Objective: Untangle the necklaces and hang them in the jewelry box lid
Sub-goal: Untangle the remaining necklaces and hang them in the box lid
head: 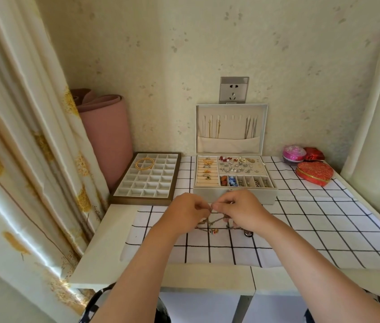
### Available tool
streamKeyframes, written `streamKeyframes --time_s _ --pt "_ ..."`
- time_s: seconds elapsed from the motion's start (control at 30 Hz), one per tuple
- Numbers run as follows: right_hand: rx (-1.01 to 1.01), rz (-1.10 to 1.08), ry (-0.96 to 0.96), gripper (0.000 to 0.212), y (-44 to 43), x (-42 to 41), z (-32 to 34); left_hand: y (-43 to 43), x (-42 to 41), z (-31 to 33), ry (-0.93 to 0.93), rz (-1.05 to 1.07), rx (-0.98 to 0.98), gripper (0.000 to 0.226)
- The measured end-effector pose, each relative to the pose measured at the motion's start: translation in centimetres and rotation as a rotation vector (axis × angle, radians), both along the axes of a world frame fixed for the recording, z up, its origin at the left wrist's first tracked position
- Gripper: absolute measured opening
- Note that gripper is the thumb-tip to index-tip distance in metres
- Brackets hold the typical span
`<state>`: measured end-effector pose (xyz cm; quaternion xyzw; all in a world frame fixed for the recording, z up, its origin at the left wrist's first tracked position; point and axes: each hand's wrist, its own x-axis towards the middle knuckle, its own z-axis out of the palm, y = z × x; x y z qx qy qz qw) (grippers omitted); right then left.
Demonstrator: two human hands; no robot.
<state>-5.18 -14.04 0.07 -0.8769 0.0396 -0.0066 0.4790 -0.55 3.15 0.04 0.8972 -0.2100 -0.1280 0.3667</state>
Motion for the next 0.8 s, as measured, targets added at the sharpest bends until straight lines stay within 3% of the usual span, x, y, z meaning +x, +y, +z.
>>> streamKeyframes --time_s 0.2,0.3,0.37,0.67,0.8 --pt "0.116 0.001 -0.002 0.015 -0.5 -0.4 0.6 1.0 0.2 0.9 0.040 0.133 -0.240 0.010" --pt "0.203 0.043 -0.003 0.018 -0.2 -0.5 0.9 0.3 -0.3 0.7 0.107 0.035 -0.238 0.023" --pt "0.232 0.051 -0.025 0.019 0.0 -0.5 1.0 -0.1 -0.7 0.6 0.151 -0.029 -0.212 0.015" --pt "0.143 -0.006 -0.123 0.019 -0.8 -0.2 0.9 -0.1 -0.6 1.5 0.323 0.042 -0.358 0.020" --pt "0.017 -0.021 -0.161 0.018 -1.0 -0.1 0.6 -0.1 -0.9 2.0 0.584 0.072 -0.584 0.021"
